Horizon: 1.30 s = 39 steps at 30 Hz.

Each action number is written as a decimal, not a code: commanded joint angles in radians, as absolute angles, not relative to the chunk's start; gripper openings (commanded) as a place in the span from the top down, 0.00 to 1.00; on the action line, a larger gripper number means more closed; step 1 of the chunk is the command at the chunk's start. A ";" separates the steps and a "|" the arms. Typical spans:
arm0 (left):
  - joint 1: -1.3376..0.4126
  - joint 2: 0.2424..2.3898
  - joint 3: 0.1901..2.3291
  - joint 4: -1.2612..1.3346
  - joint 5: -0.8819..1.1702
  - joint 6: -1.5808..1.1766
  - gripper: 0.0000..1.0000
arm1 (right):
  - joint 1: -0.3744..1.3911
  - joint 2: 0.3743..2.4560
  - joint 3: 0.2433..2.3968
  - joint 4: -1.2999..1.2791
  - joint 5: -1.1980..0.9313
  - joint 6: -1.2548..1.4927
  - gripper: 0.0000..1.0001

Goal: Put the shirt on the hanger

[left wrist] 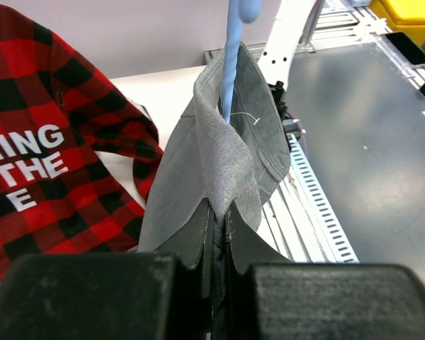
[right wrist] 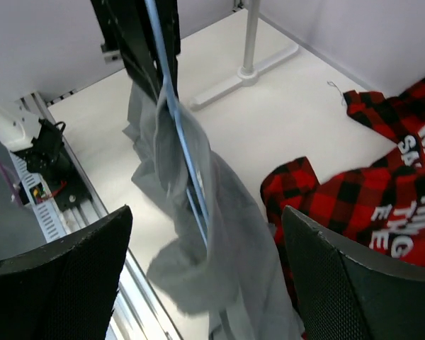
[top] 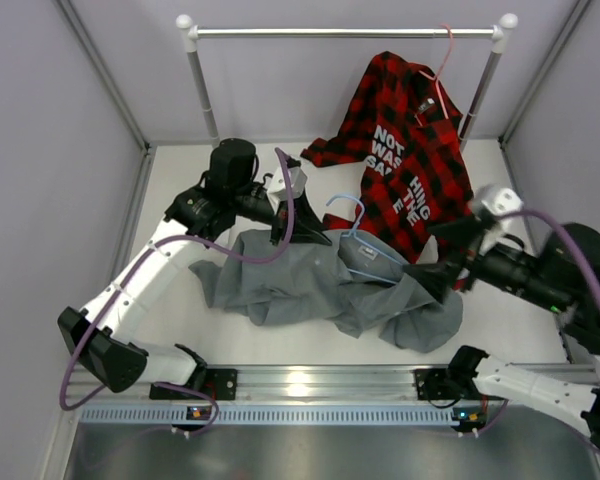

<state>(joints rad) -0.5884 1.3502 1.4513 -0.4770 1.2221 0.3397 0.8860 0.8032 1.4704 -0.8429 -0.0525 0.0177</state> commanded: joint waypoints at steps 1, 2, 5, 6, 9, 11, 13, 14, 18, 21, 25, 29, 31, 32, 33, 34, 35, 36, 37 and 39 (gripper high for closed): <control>-0.575 1.310 1.480 -0.482 1.334 0.379 1.00 | 0.877 0.603 1.444 -1.041 -0.003 -0.008 0.17; -0.575 1.312 1.482 -0.482 1.362 0.377 1.00 | 0.877 0.580 1.434 -1.096 0.027 -0.008 0.20; -0.574 1.315 1.497 -0.482 1.379 0.361 1.00 | 0.879 0.532 1.390 -1.150 0.008 0.026 0.35; -0.574 1.316 1.502 -0.482 1.382 0.351 1.00 | 0.877 0.534 1.375 -1.176 -0.023 0.028 0.35; -0.574 1.316 1.512 -0.482 1.407 0.334 1.00 | 0.877 0.554 1.333 -1.181 -0.101 -0.003 0.33; -0.574 1.313 1.513 -0.482 1.422 0.328 1.00 | 0.879 0.564 1.306 -1.151 -0.133 -0.034 0.32; -0.574 1.310 1.511 -0.483 1.430 0.318 1.00 | 0.877 0.575 1.293 -1.088 -0.194 -0.058 0.32; -0.574 1.310 1.511 -0.483 1.434 0.314 1.00 | 0.879 0.593 1.284 -1.066 -0.248 -0.066 0.32; -0.574 1.316 1.513 -0.482 1.483 0.292 1.00 | 0.877 0.638 1.270 -0.954 -0.273 -0.104 0.38; -0.574 1.321 1.516 -0.483 1.482 0.281 1.00 | 0.879 0.672 1.269 -0.875 -0.325 -0.110 0.42; -0.574 1.333 1.529 -0.485 1.505 0.268 1.00 | 0.877 0.718 1.247 -0.793 -0.366 -0.110 0.48; -0.574 1.335 1.548 -0.485 1.480 0.230 1.00 | 0.877 0.749 1.232 -0.773 -0.388 -0.109 0.49; -0.574 1.332 1.557 -0.485 1.467 0.216 1.00 | 0.877 0.747 1.220 -0.770 -0.374 -0.109 0.56; -0.572 1.331 1.560 -0.482 1.456 0.200 1.00 | 0.877 0.749 1.216 -0.769 -0.370 -0.109 0.60; -0.574 1.330 1.562 -0.477 1.451 0.187 1.00 | 0.879 0.746 1.215 -0.762 -0.370 -0.107 0.62; -0.572 1.330 1.563 -0.471 1.444 0.175 1.00 | 0.877 0.744 1.215 -0.758 -0.371 -0.106 0.79; -0.571 1.330 1.565 -0.457 1.407 0.148 1.00 | 0.877 0.742 1.218 -0.744 -0.362 -0.100 0.91; -0.571 1.331 1.565 -0.454 1.378 0.137 1.00 | 0.877 0.738 1.221 -0.732 -0.347 -0.094 0.99; -0.569 1.328 1.566 -0.453 1.346 0.130 0.98 | 0.877 0.724 1.224 -0.720 -0.306 -0.084 1.00; -0.555 1.322 1.569 -0.451 1.240 0.120 0.86 | 0.879 0.709 1.233 -0.686 -0.259 -0.061 1.00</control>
